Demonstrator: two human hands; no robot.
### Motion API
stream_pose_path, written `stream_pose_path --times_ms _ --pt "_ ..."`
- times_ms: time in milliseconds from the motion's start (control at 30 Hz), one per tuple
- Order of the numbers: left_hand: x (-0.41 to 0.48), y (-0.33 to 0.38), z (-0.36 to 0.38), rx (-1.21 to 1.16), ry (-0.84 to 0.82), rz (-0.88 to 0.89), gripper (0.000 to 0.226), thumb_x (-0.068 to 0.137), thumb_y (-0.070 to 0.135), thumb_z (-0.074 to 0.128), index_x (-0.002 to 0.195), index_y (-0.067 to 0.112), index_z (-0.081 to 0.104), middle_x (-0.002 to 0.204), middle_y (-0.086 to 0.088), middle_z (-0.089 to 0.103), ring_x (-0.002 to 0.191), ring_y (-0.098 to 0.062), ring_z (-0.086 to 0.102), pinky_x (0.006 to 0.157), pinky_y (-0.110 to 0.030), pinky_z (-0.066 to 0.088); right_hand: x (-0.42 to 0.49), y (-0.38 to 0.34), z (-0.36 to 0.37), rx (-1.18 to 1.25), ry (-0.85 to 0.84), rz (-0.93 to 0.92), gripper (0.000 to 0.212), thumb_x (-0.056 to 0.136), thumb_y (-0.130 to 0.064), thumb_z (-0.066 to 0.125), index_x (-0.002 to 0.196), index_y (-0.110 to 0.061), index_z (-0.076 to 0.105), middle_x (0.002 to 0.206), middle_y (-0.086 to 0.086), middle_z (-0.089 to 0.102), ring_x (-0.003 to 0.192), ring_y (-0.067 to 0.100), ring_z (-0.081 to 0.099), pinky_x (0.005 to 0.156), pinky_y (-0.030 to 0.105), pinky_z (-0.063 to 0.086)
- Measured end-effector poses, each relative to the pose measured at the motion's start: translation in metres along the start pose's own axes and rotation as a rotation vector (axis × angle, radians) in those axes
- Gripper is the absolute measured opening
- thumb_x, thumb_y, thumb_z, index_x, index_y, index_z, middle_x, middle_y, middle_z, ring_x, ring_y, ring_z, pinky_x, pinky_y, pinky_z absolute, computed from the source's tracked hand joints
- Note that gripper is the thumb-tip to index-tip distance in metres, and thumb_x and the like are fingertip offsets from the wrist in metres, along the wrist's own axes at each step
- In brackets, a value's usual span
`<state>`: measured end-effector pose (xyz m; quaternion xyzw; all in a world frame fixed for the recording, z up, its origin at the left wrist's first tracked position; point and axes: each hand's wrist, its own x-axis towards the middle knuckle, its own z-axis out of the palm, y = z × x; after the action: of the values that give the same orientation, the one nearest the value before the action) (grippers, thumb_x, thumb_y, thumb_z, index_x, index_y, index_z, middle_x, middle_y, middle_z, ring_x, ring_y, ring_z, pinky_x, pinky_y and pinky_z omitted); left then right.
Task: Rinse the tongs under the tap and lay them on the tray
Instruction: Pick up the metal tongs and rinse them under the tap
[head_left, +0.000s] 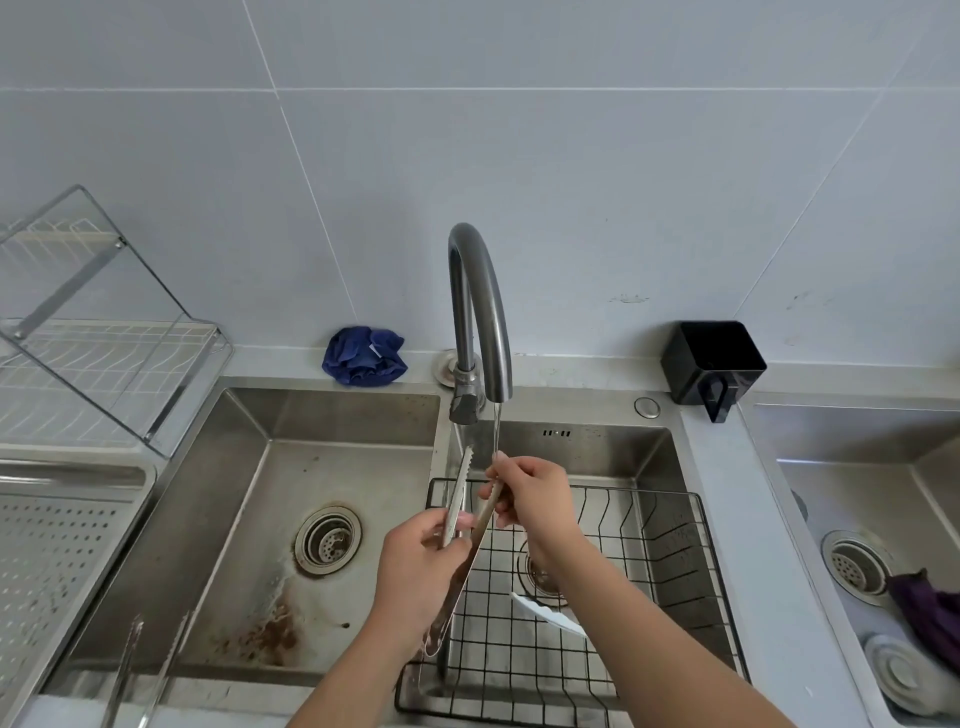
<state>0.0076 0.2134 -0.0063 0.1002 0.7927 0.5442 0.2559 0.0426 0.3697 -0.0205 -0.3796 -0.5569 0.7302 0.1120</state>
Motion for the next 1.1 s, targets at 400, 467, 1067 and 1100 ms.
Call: stream_pose_path --times_ms 400,467,1067,1100 --pt "0.008 0.008 0.0 0.113 0.038 0.078 0.044 0.085 0.003 0.067 0.081 0.047 0.073 0.08 0.016 0.075 0.074 -0.01 0.072 0.071 -0.033 0.061 0.002 -0.005 0.014 -0.2 0.007 -0.083 0.023 0.104 -0.018 0.05 0.091 -0.008 0.066 0.054 -0.001 0.066 0.045 0.016 0.061 0.038 0.028 0.045" --pt "0.008 0.007 -0.002 0.158 0.052 0.101 0.045 0.084 0.005 0.068 0.077 0.049 0.071 0.079 0.019 0.074 0.074 -0.006 0.07 0.066 -0.026 0.058 -0.003 -0.001 0.016 -0.154 -0.08 -0.046 0.018 0.101 -0.008 0.048 0.103 -0.009 0.067 0.065 0.002 0.072 0.052 0.017 0.065 0.045 0.031 0.053" --pt "0.016 0.002 -0.002 0.193 0.06 0.152 0.043 0.082 0.006 0.07 0.083 0.049 0.069 0.077 0.008 0.072 0.071 -0.016 0.065 0.06 -0.027 0.051 0.005 -0.007 0.005 0.012 -0.101 -0.045 0.019 0.099 0.0 0.05 0.101 0.001 0.069 0.074 0.006 0.076 0.051 0.018 0.058 0.045 0.029 0.049" --pt "0.017 0.001 -0.004 0.202 0.06 0.147 0.042 0.082 0.007 0.07 0.083 0.049 0.069 0.076 0.006 0.071 0.07 -0.017 0.065 0.06 -0.029 0.051 0.005 -0.007 0.004 0.058 -0.135 -0.038 0.019 0.098 0.004 0.051 0.105 0.001 0.068 0.079 0.007 0.077 0.054 0.017 0.058 0.047 0.028 0.05"
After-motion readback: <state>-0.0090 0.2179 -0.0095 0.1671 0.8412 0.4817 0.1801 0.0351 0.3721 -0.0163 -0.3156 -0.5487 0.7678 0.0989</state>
